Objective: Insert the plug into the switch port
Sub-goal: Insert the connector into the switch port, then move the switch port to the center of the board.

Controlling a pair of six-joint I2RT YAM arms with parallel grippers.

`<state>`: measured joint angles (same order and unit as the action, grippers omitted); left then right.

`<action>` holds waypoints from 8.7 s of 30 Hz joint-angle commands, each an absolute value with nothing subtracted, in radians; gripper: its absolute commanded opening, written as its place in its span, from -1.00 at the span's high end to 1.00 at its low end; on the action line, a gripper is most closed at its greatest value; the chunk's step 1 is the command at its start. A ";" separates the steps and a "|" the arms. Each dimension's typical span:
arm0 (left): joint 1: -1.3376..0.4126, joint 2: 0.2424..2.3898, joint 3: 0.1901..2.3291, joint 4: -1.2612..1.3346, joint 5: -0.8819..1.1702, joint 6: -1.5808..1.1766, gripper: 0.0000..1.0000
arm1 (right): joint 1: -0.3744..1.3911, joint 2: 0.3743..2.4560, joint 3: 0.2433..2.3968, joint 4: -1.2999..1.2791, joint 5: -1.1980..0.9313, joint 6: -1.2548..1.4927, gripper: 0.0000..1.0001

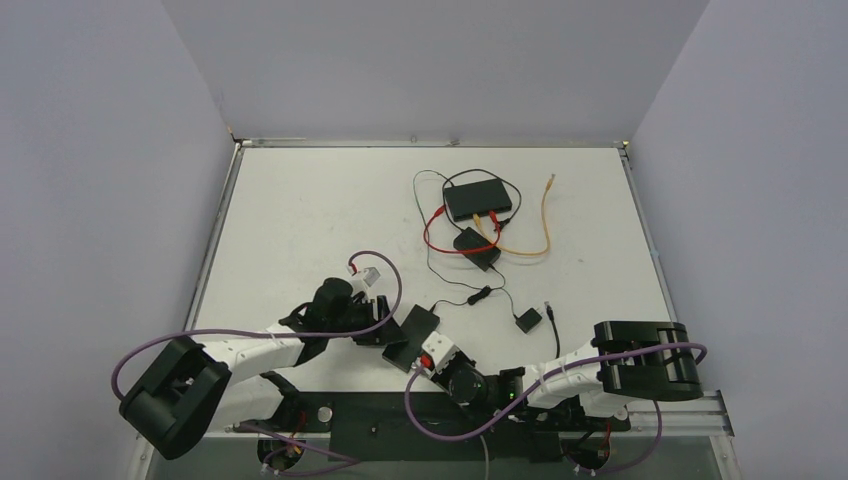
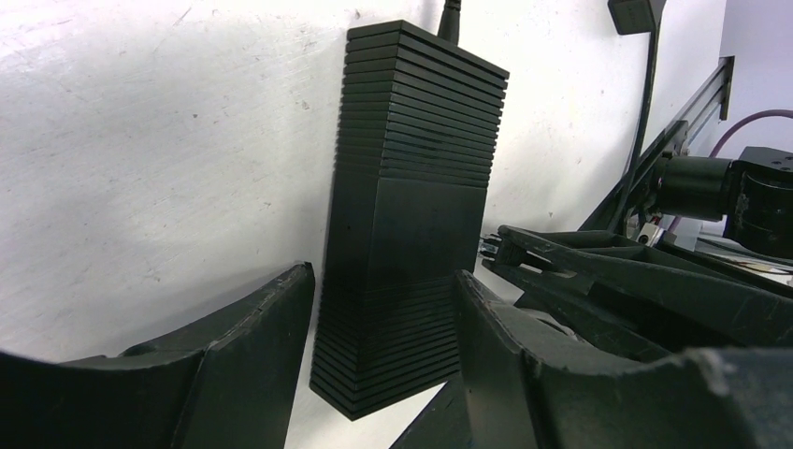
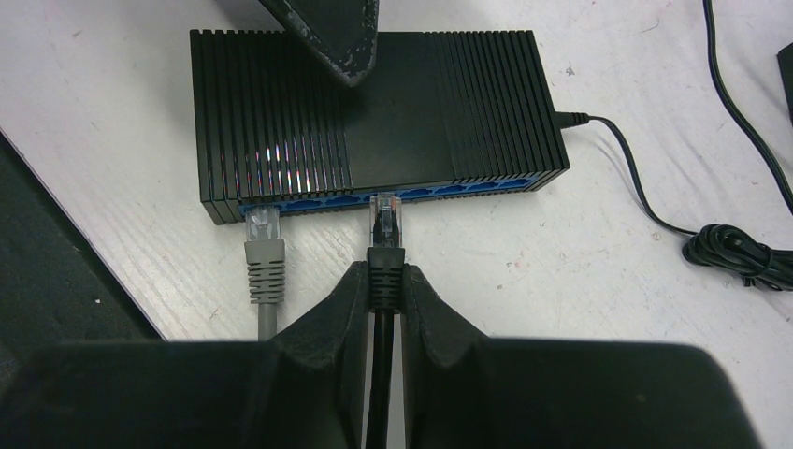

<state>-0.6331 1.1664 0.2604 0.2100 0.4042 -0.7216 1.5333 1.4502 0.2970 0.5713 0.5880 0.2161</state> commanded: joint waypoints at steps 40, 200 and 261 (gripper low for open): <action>-0.630 1.231 0.300 0.321 0.482 -0.721 0.08 | 1.538 1.420 0.305 0.663 0.604 0.170 1.00; -0.672 0.772 0.079 0.129 0.469 -0.868 0.47 | 1.315 1.532 0.513 0.695 0.215 0.224 1.00; -0.470 0.600 0.591 -0.470 0.000 -0.697 -0.23 | 0.874 1.951 1.297 0.118 0.113 0.309 0.12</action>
<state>-0.4797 0.5938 0.5270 -0.4774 0.0059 -0.7193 0.8757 2.0441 1.2720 0.1108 0.1112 0.3016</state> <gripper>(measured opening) 0.610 0.389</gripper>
